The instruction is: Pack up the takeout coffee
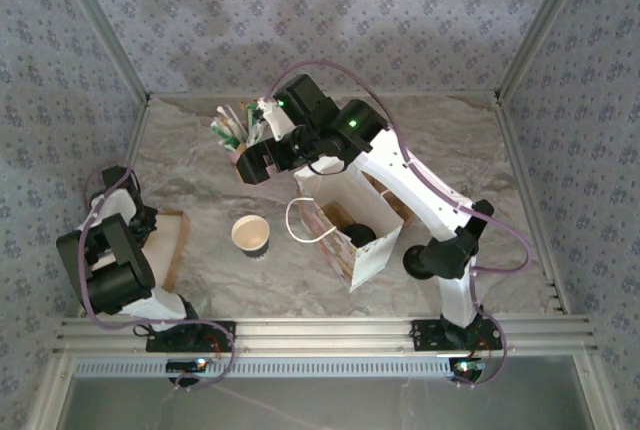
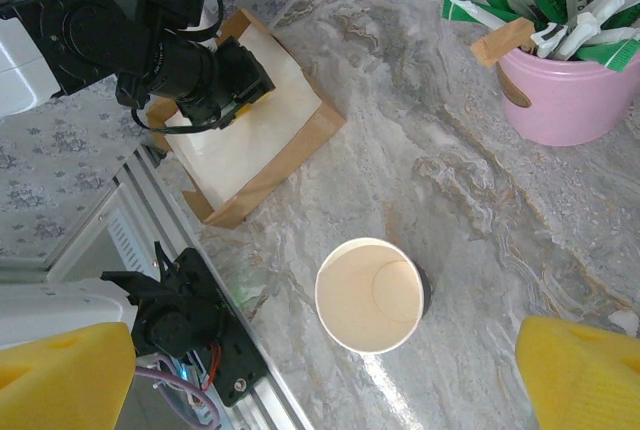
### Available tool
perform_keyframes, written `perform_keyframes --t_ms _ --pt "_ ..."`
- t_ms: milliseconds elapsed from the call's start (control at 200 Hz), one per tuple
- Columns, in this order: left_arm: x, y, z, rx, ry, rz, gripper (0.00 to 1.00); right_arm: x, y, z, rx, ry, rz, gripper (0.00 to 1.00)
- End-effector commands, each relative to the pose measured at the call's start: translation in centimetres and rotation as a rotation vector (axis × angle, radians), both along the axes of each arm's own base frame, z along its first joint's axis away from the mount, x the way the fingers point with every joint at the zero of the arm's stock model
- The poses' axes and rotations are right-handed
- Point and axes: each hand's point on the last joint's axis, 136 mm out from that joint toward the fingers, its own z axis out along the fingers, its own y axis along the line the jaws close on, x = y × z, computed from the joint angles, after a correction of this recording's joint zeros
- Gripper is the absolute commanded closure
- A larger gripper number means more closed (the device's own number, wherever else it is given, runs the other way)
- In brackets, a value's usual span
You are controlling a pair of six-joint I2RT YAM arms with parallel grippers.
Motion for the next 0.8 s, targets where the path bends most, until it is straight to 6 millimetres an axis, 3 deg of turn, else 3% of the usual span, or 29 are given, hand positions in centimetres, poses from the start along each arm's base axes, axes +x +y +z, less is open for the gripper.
perform_keyframes --t_ms 0,280,795 --pt "-0.6 -0.2 0.4 -0.005 0.002 -0.004 0.75 -0.2 -0.1 0.2 -0.016 -0.02 0.012 0.0" --pt "-0.8 -0.4 0.9 -0.007 -0.007 -0.01 0.86 -0.3 -0.1 0.1 -0.019 -0.021 0.016 0.0" --pt "-1.5 -1.4 6.6 0.02 -0.118 -0.045 1.0 -0.5 -0.1 0.3 -0.015 -0.026 0.02 0.0"
